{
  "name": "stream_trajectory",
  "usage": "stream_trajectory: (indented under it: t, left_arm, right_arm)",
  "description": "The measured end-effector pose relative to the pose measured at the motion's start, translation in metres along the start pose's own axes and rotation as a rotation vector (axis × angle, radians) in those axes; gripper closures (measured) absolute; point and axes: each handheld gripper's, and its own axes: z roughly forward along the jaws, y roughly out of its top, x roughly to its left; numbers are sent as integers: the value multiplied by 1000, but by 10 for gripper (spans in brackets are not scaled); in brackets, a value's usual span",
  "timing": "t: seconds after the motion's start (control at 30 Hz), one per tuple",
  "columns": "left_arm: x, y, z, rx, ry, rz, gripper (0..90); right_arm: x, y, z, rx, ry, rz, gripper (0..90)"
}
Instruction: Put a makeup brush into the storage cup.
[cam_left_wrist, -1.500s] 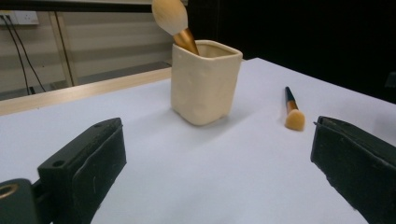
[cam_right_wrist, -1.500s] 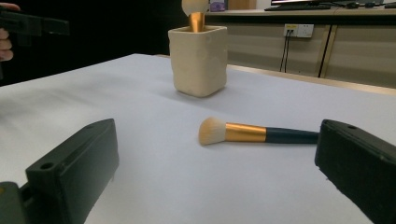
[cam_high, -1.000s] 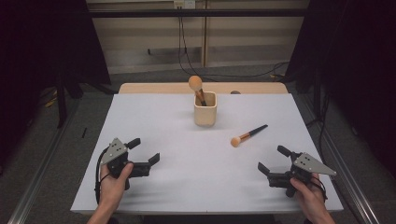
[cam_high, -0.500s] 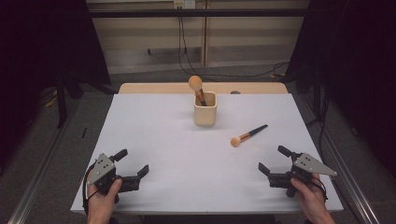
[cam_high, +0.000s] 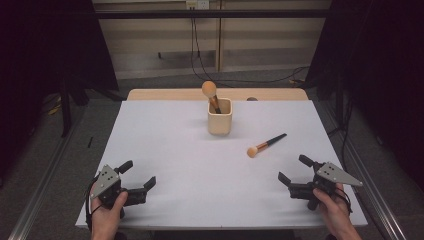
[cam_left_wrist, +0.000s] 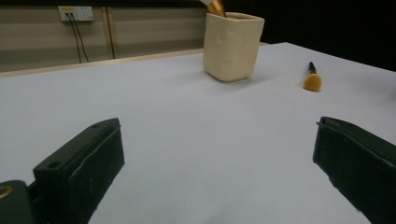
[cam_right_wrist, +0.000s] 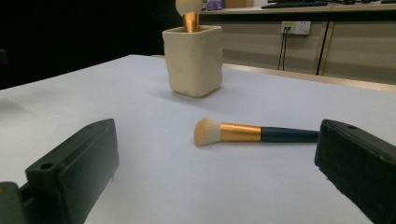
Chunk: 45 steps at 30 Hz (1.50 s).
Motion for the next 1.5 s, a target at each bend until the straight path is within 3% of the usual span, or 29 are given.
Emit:
stream_trajectory:
  t: [0.47,0.63,0.7,0.83,1.0,1.13,1.33,1.43,1.5]
  left_arm:
    - [0,-1,-1,8,-2,11,20]
    - [-3,1,1,8,-6,15,20]
    - [-3,2,3,7,-9,18,20]
    - [-2,2,5,8,-13,22,20]
    - [-1,2,5,-1,-19,-2,20]
    - [-3,3,4,3,-21,21,22]
    - [-5,3,4,-1,-27,3,22]
    - [-7,4,4,4,-28,29,23]
    - [-8,4,4,-1,-46,24,23]
  right_arm:
    - [-6,13,7,8,-6,-2,0]
    - [-12,21,19,38,-14,-7,0]
    - [-16,24,24,81,-1,-9,6]
    - [-21,32,33,82,1,-22,6]
    - [-30,42,45,97,1,-17,5]
    - [-36,49,57,133,1,-29,5]
    - [-39,54,73,180,-6,-28,5]
    - [-40,57,81,204,14,-30,19]
    - [-41,60,85,205,15,-31,18]
